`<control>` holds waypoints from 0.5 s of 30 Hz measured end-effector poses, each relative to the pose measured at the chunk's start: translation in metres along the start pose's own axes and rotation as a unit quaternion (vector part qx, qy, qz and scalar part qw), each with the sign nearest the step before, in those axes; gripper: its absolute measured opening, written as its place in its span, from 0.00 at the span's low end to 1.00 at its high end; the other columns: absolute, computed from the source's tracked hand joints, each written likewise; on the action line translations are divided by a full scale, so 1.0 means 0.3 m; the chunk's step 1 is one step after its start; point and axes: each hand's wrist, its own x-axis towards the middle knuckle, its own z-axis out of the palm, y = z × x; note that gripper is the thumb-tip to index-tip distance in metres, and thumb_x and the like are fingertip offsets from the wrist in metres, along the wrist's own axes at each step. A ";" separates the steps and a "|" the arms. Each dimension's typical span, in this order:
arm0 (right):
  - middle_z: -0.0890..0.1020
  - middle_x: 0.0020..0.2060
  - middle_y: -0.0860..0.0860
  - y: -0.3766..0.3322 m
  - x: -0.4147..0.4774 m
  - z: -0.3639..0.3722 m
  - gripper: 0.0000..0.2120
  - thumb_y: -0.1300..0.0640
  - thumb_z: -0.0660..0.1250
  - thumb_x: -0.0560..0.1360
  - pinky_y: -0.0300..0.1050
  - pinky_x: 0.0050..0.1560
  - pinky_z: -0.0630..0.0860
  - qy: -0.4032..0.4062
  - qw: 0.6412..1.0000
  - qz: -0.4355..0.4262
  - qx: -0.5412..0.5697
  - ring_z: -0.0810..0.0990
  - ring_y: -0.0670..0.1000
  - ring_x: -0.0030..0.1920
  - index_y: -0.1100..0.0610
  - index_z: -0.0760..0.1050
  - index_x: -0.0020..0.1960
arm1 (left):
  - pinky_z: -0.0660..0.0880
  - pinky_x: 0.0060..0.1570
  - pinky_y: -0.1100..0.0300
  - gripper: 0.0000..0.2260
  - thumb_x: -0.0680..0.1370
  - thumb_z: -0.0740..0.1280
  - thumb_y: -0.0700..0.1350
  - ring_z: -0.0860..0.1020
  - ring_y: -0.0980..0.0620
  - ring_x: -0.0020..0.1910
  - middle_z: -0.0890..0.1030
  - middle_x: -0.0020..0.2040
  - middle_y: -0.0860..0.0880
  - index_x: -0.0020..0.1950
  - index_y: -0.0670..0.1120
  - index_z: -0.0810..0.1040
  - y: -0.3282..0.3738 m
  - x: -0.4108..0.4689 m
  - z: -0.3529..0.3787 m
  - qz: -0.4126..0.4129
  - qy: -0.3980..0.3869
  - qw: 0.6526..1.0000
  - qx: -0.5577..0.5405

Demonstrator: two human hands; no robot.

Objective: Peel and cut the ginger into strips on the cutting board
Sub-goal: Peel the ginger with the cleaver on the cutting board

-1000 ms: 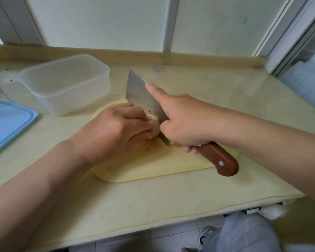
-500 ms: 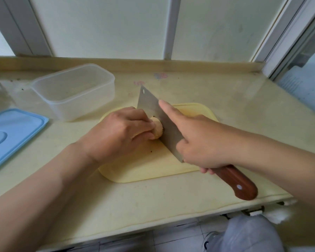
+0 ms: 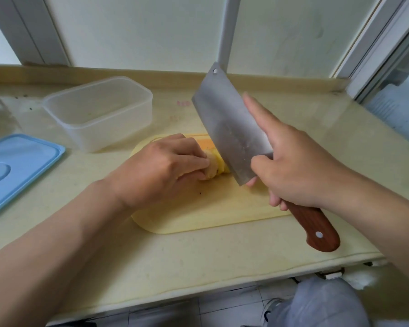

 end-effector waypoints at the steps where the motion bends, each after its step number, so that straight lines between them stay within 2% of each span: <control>1: 0.84 0.34 0.53 0.001 -0.002 -0.001 0.47 0.66 0.57 0.78 0.53 0.27 0.83 0.005 1.000 -0.002 0.003 0.82 0.54 0.24 0.23 0.43 0.79 | 0.77 0.41 0.51 0.07 0.79 0.70 0.42 0.79 0.43 0.40 0.83 0.47 0.45 0.50 0.40 0.85 0.001 0.000 0.000 0.001 0.001 1.000 0.003; 7: 0.83 0.33 0.52 0.003 -0.008 0.010 0.48 0.66 0.57 0.77 0.51 0.25 0.82 -0.002 1.000 -0.013 0.008 0.82 0.54 0.23 0.23 0.42 0.78 | 0.78 0.39 0.51 0.06 0.79 0.70 0.41 0.78 0.42 0.37 0.83 0.45 0.46 0.47 0.40 0.85 0.006 0.002 0.009 0.003 0.004 1.000 0.016; 10: 0.81 0.28 0.50 0.006 -0.007 0.018 0.48 0.67 0.57 0.77 0.53 0.25 0.82 -0.006 1.000 -0.010 0.009 0.82 0.54 0.23 0.22 0.43 0.78 | 0.78 0.38 0.50 0.06 0.79 0.70 0.40 0.78 0.42 0.36 0.83 0.45 0.45 0.48 0.39 0.85 0.005 0.001 0.008 0.002 0.006 1.000 0.012; 15: 0.80 0.24 0.43 0.008 -0.005 0.017 0.48 0.67 0.57 0.77 0.52 0.25 0.82 -0.011 1.000 -0.014 0.004 0.82 0.53 0.23 0.23 0.43 0.78 | 0.78 0.38 0.51 0.05 0.79 0.71 0.40 0.79 0.42 0.37 0.83 0.45 0.45 0.48 0.39 0.86 0.005 -0.002 0.008 0.000 0.007 1.000 0.012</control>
